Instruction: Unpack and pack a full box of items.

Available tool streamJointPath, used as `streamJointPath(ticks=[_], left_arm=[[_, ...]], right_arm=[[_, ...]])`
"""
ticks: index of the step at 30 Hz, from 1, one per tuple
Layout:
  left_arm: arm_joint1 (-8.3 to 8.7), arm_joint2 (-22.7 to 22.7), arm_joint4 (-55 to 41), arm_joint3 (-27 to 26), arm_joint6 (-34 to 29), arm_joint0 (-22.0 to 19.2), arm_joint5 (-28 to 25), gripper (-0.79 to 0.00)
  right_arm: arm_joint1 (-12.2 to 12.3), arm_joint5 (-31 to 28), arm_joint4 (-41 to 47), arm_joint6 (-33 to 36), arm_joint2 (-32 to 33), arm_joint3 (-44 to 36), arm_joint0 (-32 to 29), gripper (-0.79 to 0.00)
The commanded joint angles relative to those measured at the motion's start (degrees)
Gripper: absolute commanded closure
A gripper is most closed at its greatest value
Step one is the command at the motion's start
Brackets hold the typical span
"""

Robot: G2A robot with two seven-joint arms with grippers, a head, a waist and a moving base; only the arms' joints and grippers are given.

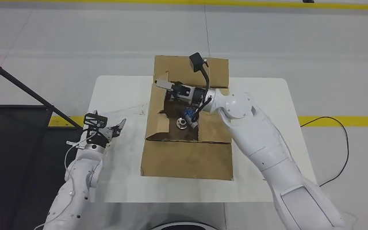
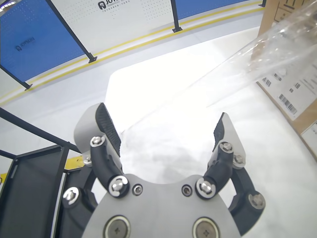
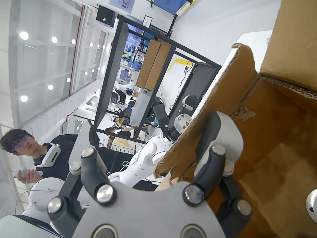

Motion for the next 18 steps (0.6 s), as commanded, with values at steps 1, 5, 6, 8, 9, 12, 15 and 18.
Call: streamJointPath(ticks=[1,5,6,8,9,12,15,18], left_arm=[[-0.14,0.5,1.2,0.6,0.7,-0.5,1.9,-0.785],[-0.47,0.8,0.2,1.3,2.1,-0.6,4.1,-0.785],[-0.5,0.6,0.4,1.4,2.6,-0.4,4.7,-0.785],[-0.57,0.3,0.3,1.4,3.5,0.1,5.7,-0.785],[-0.62,0.1,-0.1,1.4,3.9,0.3,6.0,-0.785],[-0.68,-0.8,-1.0,1.1,4.9,1.2,6.8,-0.785],[-0.7,-1.5,-1.1,0.7,5.5,2.0,7.5,-0.785],[-0.73,-2.1,-1.3,0.3,5.9,2.7,7.8,-0.785]], right_arm=[[0.1,0.4,-0.3,0.2,0.4,-0.6,-0.4,-0.785],[0.2,1.3,-0.7,0.7,0.9,-1.1,-0.6,-0.785],[0.2,1.4,-0.7,0.8,0.9,-1.1,-0.7,-0.785],[0.1,1.6,-0.7,1.0,0.9,-1.0,-0.5,-0.785],[0.0,1.7,-0.7,1.2,0.8,-0.9,-0.5,-0.785],[-0.1,1.7,-0.7,1.4,0.8,-0.4,-0.2,-0.785],[-0.3,1.5,-0.6,1.7,0.7,0.0,0.0,-0.785],[-0.4,1.4,-0.6,1.9,0.7,0.4,0.2,-0.785]])
